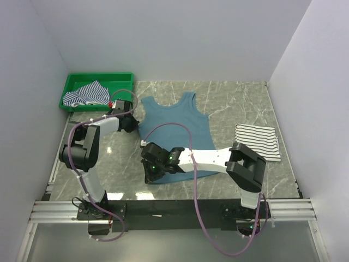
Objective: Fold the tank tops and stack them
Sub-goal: Fold the tank top
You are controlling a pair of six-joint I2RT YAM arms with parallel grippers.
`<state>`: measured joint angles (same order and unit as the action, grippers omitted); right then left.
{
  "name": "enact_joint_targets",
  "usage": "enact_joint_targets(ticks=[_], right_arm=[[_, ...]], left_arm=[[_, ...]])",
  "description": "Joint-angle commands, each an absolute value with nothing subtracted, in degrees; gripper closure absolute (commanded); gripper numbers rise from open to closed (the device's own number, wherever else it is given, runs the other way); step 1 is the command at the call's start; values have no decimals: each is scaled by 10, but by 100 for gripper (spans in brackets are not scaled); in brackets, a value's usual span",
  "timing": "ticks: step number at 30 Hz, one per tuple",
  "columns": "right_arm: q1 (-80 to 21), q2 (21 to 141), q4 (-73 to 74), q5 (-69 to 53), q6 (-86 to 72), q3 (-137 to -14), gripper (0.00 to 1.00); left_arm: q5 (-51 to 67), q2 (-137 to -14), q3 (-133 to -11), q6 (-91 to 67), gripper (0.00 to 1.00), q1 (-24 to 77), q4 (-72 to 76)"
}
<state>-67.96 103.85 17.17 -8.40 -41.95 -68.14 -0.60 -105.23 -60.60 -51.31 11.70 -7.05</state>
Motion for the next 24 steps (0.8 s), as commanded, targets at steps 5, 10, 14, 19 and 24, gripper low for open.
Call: enact_joint_targets(ticks=[5, 10, 14, 19, 24], right_arm=[[-676, 1068, 152, -127, -439, -751, 100], [-657, 1039, 111, -143, -454, -711, 100], [-619, 985, 80, -146, -462, -648, 100], [-586, 933, 55, -142, -470, -580, 100], [-554, 884, 24, -139, -483, -505, 100]], left_arm=[[-120, -1036, -661, -522, 99, 118, -148], [-128, -1041, -703, -516, 100, 131, -171], [-129, -1058, -760, -511, 99, 154, -200], [-141, -1103, -830, -505, 99, 191, -235], [-147, -1150, -904, -498, 99, 222, -261]])
